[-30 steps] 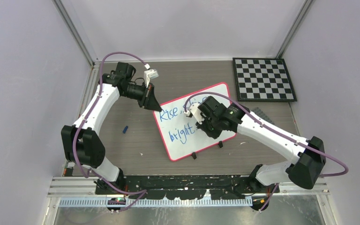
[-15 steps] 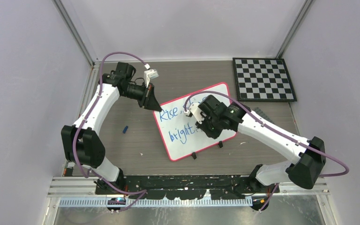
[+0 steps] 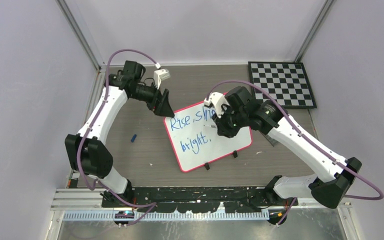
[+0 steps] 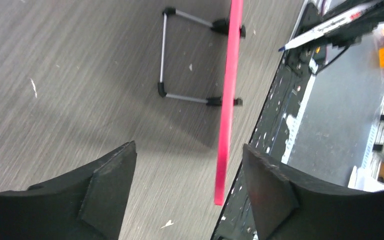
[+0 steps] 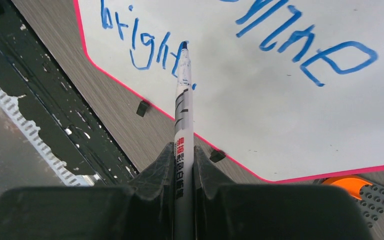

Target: Write a sentence on the whiteboard

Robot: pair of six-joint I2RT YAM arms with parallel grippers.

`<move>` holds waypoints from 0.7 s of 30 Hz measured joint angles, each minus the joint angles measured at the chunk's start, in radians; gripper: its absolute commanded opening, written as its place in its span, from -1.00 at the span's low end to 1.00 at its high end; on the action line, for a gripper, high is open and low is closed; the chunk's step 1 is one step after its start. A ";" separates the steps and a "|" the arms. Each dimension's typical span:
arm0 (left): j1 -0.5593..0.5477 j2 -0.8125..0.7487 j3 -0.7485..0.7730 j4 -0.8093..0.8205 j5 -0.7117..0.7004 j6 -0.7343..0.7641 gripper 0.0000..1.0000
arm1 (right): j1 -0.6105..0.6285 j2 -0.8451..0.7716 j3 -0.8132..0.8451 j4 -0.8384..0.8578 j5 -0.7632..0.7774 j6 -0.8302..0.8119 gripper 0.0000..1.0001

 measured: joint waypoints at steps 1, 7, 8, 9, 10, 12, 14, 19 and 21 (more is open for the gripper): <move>0.000 0.000 0.022 -0.001 -0.004 -0.006 0.94 | -0.019 0.000 0.007 -0.001 -0.012 0.004 -0.99; 0.039 -0.053 0.103 0.008 -0.035 -0.047 0.99 | -0.104 -0.006 0.039 -0.016 -0.067 0.021 -1.00; 0.068 -0.082 0.103 0.011 -0.040 -0.052 0.99 | -0.118 -0.008 0.046 -0.022 -0.075 0.026 -1.00; 0.100 -0.110 0.104 0.013 -0.047 -0.055 0.99 | -0.129 -0.009 0.051 -0.023 -0.082 0.028 -0.99; 0.144 -0.142 0.104 0.014 -0.056 -0.055 1.00 | -0.141 -0.011 0.055 -0.024 -0.088 0.031 -0.99; 0.237 -0.204 0.104 0.011 -0.084 -0.045 0.99 | -0.158 -0.018 0.059 -0.025 -0.097 0.036 -0.99; 0.327 -0.254 0.099 -0.002 -0.119 -0.008 0.99 | -0.173 -0.028 0.059 -0.028 -0.102 0.039 -0.99; 0.439 -0.303 -0.045 -0.072 -0.198 0.146 0.78 | -0.195 -0.048 0.059 -0.033 -0.115 0.047 -1.00; 0.452 -0.278 -0.135 -0.097 -0.235 0.201 0.65 | -0.201 -0.053 0.059 -0.034 -0.118 0.051 -1.00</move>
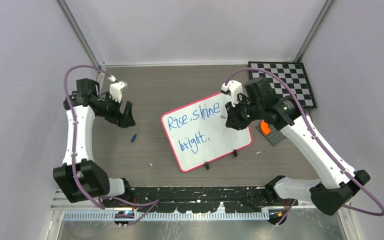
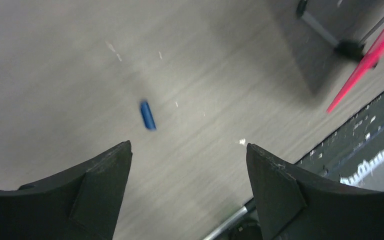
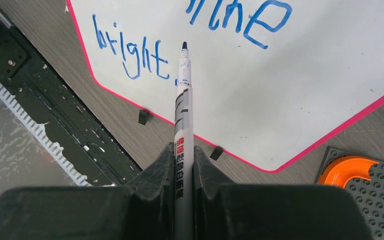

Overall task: Write a sentence on the whiteboard
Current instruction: Close the whiteboard marker at the center of the board.

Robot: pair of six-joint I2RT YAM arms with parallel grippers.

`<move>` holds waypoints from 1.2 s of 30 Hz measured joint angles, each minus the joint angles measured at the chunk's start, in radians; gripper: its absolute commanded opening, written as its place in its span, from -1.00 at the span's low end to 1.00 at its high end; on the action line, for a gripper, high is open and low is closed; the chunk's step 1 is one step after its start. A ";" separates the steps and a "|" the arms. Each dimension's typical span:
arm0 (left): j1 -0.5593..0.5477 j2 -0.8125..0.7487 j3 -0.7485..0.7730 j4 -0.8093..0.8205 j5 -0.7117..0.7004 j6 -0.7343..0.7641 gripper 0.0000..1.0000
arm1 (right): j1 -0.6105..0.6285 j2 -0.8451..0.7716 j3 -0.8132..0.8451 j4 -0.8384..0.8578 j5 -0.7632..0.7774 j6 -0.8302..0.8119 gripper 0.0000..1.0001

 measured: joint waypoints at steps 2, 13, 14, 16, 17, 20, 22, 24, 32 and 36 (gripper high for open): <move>0.005 0.034 -0.099 -0.004 -0.047 0.045 0.60 | -0.006 -0.005 0.000 -0.002 -0.005 0.003 -1.00; -0.051 0.172 -0.356 0.173 -0.284 0.089 0.29 | -0.019 -0.048 0.000 -0.004 -0.056 0.008 -0.99; -0.060 0.187 -0.368 0.194 -0.296 0.087 0.28 | -0.019 -0.049 0.000 -0.004 -0.063 0.008 -1.00; -0.074 0.216 -0.383 0.237 -0.307 0.074 0.26 | -0.019 -0.049 -0.001 -0.005 -0.073 0.007 -1.00; -0.075 0.228 -0.387 0.256 -0.310 0.063 0.23 | -0.019 -0.050 -0.002 -0.005 -0.076 0.007 -0.99; -0.075 0.259 -0.389 0.309 -0.314 0.037 0.13 | -0.019 -0.050 -0.002 -0.007 -0.081 0.007 -0.99; -0.075 0.285 -0.389 0.346 -0.315 0.024 0.07 | -0.019 -0.050 -0.002 -0.007 -0.083 0.007 -1.00; -0.077 0.303 -0.396 0.381 -0.322 0.008 0.06 | -0.019 -0.050 -0.005 -0.007 -0.084 0.007 -1.00; -0.112 0.277 -0.486 0.506 -0.398 -0.014 -0.08 | -0.023 -0.050 -0.019 -0.011 -0.084 0.007 -1.00; -0.114 0.257 -0.516 0.549 -0.422 -0.012 -0.26 | -0.023 -0.050 -0.019 -0.011 -0.084 0.007 -1.00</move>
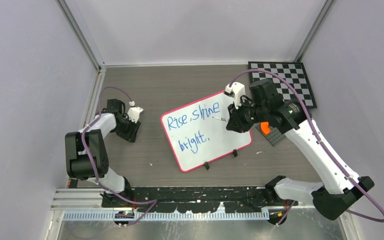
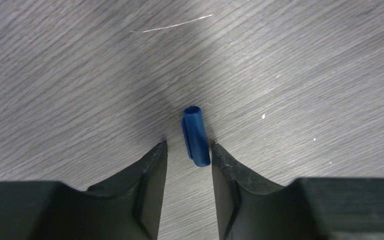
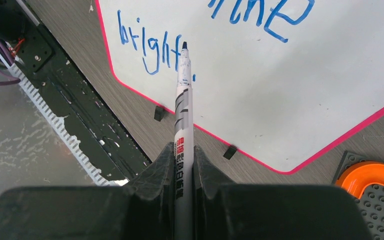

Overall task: Write a sentence on the whiteboard
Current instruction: Close the whiteboard marker at the center of the board.

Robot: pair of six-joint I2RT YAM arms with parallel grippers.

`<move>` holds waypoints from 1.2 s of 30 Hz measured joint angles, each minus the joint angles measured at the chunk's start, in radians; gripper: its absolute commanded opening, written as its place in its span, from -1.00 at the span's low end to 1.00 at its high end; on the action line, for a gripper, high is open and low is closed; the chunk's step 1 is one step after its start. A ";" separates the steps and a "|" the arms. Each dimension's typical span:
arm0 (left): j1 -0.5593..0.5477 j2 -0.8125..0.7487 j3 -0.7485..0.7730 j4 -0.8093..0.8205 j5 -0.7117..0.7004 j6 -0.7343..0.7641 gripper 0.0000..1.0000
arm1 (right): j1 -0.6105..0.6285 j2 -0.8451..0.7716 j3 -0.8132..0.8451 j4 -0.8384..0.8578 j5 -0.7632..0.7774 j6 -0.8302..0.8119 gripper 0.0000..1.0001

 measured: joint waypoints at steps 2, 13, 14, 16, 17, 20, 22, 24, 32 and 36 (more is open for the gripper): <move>-0.004 -0.001 -0.004 0.014 -0.012 -0.002 -0.35 | 0.000 0.000 0.000 0.000 0.000 0.000 -1.00; -0.018 -0.018 -0.022 0.050 -0.037 0.003 -0.99 | 0.000 0.005 0.000 0.000 -0.007 0.002 -0.99; -0.018 -0.022 -0.024 0.050 -0.031 0.005 -1.00 | 0.000 0.006 0.000 0.000 -0.008 0.002 -0.99; -0.019 -0.024 -0.025 0.040 -0.016 0.015 -1.00 | 0.000 0.006 0.003 -0.003 -0.008 0.002 -1.00; -0.019 -0.025 -0.023 0.027 -0.009 0.019 -1.00 | 0.000 0.006 0.004 -0.005 -0.008 0.002 -1.00; -0.003 -0.033 0.005 -0.056 0.027 0.028 -1.00 | 0.000 0.006 0.014 -0.008 -0.008 0.008 -1.00; 0.021 -0.051 0.057 -0.134 0.049 0.036 -1.00 | 0.000 0.006 0.023 -0.007 -0.013 0.016 -1.00; 0.052 -0.082 0.166 -0.233 0.070 0.049 -1.00 | 0.000 0.005 0.031 -0.006 -0.023 0.031 -1.00; 0.047 -0.248 0.663 -0.473 0.212 0.050 -1.00 | -0.011 0.005 0.033 0.013 -0.087 0.090 -1.00; -0.078 -0.269 0.850 -0.587 0.297 0.053 -1.00 | -0.029 0.006 0.033 0.026 -0.154 0.125 -0.99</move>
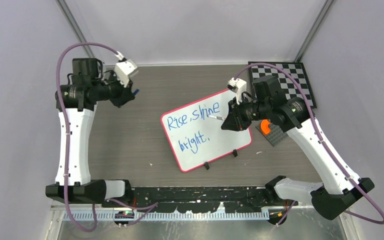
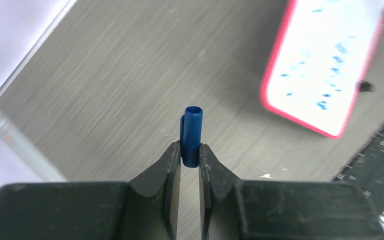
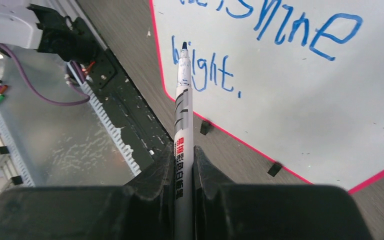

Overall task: Write a sentence on the whiteboard
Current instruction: Close the whiteboard marker at the center of the board.

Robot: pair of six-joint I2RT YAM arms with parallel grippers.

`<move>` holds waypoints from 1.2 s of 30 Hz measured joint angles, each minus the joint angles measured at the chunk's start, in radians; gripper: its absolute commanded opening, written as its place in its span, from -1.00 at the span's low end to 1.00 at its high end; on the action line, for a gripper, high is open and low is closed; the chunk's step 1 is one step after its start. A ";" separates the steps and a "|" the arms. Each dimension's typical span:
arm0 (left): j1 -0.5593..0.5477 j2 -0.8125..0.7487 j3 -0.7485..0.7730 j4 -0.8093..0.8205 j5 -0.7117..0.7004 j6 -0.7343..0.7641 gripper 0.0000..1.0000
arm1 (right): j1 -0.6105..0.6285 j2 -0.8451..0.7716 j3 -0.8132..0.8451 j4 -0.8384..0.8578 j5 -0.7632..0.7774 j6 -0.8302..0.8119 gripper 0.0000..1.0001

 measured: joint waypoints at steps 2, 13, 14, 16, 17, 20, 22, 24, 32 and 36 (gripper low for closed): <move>-0.083 -0.005 0.022 -0.036 0.030 -0.001 -1.00 | -0.011 0.000 -0.003 0.008 -0.048 0.015 -0.99; -0.571 0.002 -0.056 -0.131 0.114 -0.009 -1.00 | -0.037 0.002 -0.110 0.061 -0.339 0.120 -0.99; -0.581 0.006 -0.057 -0.132 0.119 -0.012 -1.00 | -0.037 0.000 -0.119 0.066 -0.357 0.127 -1.00; -0.598 0.019 -0.057 -0.130 0.130 -0.017 -1.00 | -0.037 -0.002 -0.134 0.077 -0.394 0.146 -0.99; -0.609 0.029 -0.057 -0.130 0.133 -0.023 -1.00 | -0.037 -0.002 -0.138 0.083 -0.413 0.157 -0.99; -0.640 0.057 -0.056 -0.130 0.138 -0.026 -1.00 | -0.037 -0.001 -0.142 0.097 -0.461 0.180 -0.99; -0.663 0.075 -0.056 -0.130 0.143 -0.022 -1.00 | -0.037 -0.001 -0.143 0.108 -0.486 0.193 -0.99; -0.684 0.087 -0.056 -0.130 0.143 -0.015 -1.00 | -0.036 -0.001 -0.146 0.117 -0.507 0.203 -1.00; -0.748 0.100 -0.034 -0.134 0.144 0.005 -1.00 | -0.029 0.000 -0.148 0.127 -0.525 0.219 -0.99; -0.757 0.106 -0.017 -0.135 0.146 0.009 -1.00 | -0.022 0.000 -0.148 0.126 -0.525 0.216 -0.99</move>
